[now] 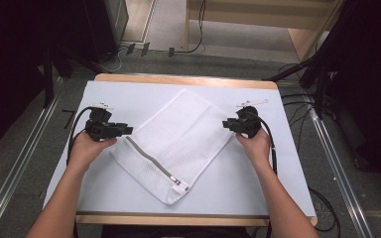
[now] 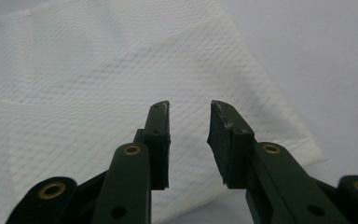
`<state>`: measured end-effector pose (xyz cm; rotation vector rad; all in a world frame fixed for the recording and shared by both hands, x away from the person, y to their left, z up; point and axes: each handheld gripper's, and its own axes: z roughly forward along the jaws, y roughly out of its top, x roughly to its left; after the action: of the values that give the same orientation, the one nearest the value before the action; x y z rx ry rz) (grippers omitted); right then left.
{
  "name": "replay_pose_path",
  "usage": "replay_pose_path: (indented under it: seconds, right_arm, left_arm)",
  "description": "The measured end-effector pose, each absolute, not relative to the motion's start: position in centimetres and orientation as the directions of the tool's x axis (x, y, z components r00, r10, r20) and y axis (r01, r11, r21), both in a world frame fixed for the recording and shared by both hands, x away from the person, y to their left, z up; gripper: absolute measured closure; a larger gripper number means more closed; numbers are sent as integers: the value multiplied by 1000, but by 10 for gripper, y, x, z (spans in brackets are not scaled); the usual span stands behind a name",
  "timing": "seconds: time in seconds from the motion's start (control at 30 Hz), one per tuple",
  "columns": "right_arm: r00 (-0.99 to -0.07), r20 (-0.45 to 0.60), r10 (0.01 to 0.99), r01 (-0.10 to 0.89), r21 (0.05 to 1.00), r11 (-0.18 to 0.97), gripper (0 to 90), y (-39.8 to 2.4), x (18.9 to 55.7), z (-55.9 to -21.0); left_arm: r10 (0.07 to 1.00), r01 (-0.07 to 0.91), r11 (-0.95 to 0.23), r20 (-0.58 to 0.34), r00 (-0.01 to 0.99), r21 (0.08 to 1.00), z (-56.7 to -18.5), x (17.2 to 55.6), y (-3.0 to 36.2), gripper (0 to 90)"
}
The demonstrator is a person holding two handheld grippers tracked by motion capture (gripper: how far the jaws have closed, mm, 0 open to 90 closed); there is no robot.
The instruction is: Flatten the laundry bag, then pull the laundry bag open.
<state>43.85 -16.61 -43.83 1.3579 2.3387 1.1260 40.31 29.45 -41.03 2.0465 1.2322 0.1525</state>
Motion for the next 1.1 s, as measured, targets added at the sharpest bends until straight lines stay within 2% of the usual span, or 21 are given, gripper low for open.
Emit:
replay_pose_path:
  seconds: [0.43, 0.77, 0.93, 1.1]
  right_arm:
    - [-562, 204, 801, 655, 702, 280, 658, -168, 397, -451]
    - [-544, 189, 817, 667, 688, 285, 573, -169, 394, -463]
    - [-527, 170, 833, 676, 678, 289, 529, -166, 395, -471]
    - [-523, 157, 838, 665, 690, 286, 526, -159, 397, -474]
  left_arm:
    - [796, 732, -286, -271, 541, 618, -430, 430, 287, 606]
    - [791, 716, -335, -230, 567, 612, -443, 442, 277, 523]
    - [793, 727, -327, -243, 559, 605, -451, 446, 277, 523]
    - [789, 723, -335, -239, 566, 604, -451, 444, 275, 552]
